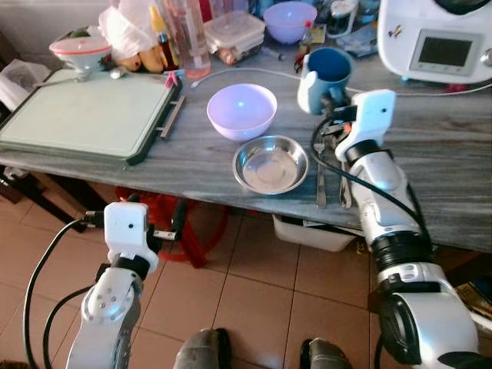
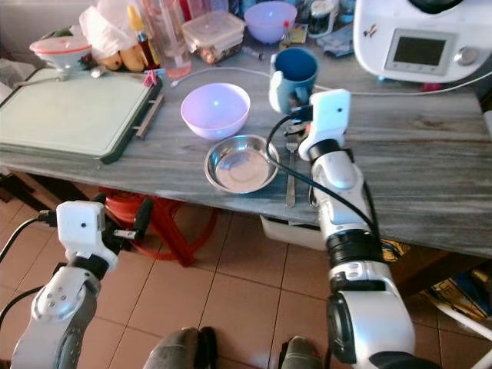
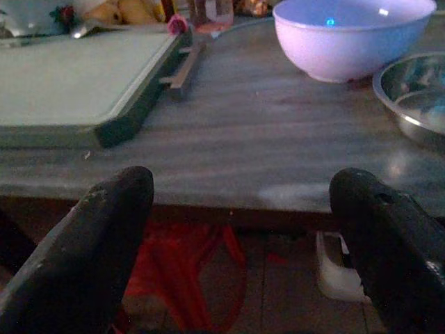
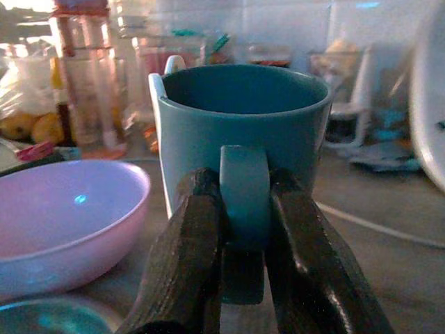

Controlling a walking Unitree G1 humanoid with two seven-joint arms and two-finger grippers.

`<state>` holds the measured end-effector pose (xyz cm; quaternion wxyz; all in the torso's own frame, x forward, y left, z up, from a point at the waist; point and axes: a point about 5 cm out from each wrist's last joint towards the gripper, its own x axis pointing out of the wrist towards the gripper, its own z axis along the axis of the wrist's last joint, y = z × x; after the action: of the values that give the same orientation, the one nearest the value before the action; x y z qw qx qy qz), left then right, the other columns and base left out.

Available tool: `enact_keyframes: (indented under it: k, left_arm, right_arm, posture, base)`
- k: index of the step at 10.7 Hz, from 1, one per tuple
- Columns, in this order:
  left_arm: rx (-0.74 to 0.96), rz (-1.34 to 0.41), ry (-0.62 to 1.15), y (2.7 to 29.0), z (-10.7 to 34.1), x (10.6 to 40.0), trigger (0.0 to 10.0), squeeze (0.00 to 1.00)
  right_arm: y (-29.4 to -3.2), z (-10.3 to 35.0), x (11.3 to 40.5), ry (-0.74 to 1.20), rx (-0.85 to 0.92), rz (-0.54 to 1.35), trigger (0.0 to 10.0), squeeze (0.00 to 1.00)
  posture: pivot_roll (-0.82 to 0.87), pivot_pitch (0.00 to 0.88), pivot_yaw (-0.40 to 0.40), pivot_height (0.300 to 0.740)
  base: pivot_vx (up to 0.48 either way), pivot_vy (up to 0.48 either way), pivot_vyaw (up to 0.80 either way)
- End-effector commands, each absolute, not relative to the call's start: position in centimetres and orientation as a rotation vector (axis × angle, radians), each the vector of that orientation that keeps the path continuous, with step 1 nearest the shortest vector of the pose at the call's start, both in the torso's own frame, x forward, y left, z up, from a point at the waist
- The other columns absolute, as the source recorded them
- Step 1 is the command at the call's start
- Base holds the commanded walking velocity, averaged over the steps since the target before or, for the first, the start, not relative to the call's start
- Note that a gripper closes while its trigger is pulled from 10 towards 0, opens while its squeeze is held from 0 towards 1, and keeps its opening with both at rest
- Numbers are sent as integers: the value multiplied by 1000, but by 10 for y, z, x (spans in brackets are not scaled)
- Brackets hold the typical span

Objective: Setting the table

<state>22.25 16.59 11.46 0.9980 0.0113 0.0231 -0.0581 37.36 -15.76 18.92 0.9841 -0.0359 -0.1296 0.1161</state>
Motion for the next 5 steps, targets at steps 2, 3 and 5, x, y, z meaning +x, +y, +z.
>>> enact_keyframes:
  k: [2,3,5]
  left_arm:
    - [30,-128,65,168,116,218,10000,0]
    - [32,-130,67,169,117,217,10000,0]
    - [34,-139,79,169,118,215,10000,0]
  right_arm:
    - [-151,193,377,-281,-92,264,10000,0]
    - [-155,194,378,-281,-97,251,10000,0]
    - [-159,196,383,-279,-105,235,10000,0]
  posture:
    - [121,194,130,740]
    - [125,198,134,740]
    - [129,212,142,740]
  base:
    - [0,0,0]
    - [0,0,0]
    - [0,0,0]
